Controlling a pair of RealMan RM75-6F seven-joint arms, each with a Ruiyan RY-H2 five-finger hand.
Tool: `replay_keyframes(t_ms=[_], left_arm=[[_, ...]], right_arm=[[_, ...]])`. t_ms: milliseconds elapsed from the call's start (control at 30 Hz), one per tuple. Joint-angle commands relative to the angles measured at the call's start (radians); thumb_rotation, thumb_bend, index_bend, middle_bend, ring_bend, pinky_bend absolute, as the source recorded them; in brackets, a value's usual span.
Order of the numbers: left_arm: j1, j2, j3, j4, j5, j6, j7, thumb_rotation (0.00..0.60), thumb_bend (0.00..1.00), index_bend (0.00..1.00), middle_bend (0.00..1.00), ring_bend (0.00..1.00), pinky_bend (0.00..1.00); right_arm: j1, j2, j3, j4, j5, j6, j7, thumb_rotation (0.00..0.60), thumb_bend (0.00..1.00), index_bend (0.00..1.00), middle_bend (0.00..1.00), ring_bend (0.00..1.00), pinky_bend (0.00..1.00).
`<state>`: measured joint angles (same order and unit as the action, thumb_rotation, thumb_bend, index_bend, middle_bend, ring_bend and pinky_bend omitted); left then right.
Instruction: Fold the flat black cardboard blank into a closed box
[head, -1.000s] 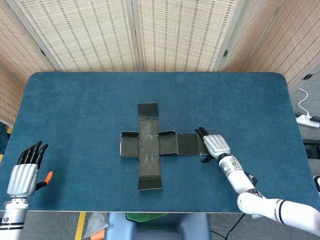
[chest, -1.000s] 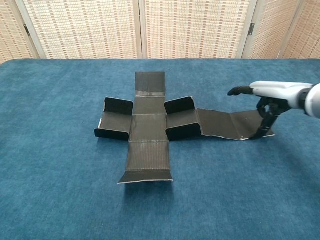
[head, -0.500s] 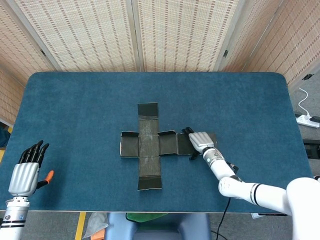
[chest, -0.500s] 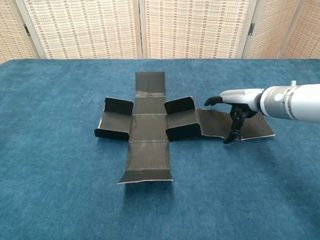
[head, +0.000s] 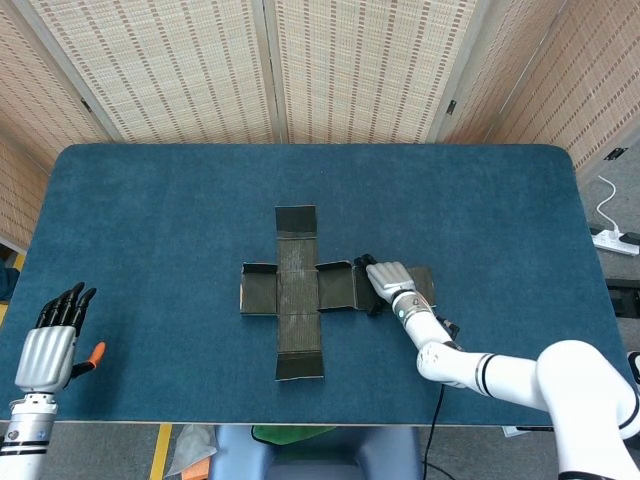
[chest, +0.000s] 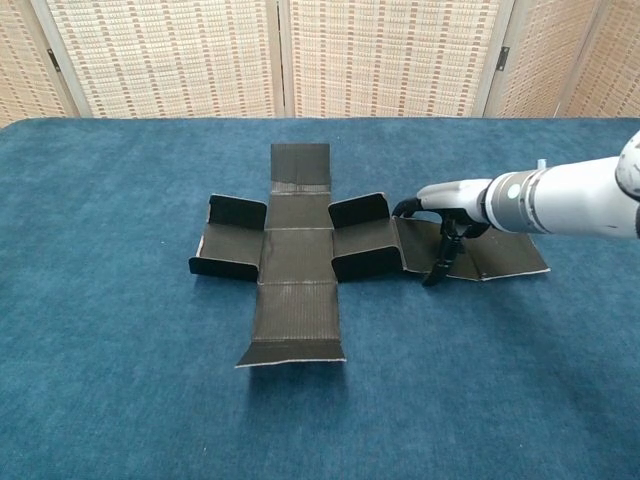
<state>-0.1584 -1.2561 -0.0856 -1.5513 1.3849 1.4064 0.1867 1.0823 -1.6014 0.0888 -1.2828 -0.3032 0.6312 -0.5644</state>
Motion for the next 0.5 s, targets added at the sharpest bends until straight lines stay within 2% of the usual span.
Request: replay_keyframes(t_ms=[33,233,367,500], left_arm=[[0.000,0.001,-0.001,0.004,-0.001,0.001,-0.003,0.600,0.30,0.05,0.04,0.07,0.12],[-0.006,-0.002,0.000,0.005,0.001,-0.005,-0.004,0.600,0.30,0.05,0.04,0.07,0.12],[-0.007,-0.002,0.001,0.006,0.001,-0.006,-0.002,0.600,0.30,0.04,0.04,0.07,0.12],[-0.011,0.001,-0.004,0.008,-0.005,-0.011,-0.011,0.600,0.30,0.05,0.04,0.07,0.12]], right_arm=[[0.013,0.009,-0.023,-0.025,0.025,0.045,-0.016,0.600,0.13,0.00,0.01,0.71,1.00],[0.020,0.006,-0.042,-0.040,0.050,0.076,-0.029,0.600,0.13,0.02,0.05,0.72,1.00],[0.031,0.004,-0.044,-0.042,0.062,0.079,-0.037,0.600,0.14,0.18,0.18,0.74,1.00],[0.027,0.012,-0.034,-0.074,0.029,0.108,-0.024,0.600,0.17,0.29,0.25,0.75,1.00]])
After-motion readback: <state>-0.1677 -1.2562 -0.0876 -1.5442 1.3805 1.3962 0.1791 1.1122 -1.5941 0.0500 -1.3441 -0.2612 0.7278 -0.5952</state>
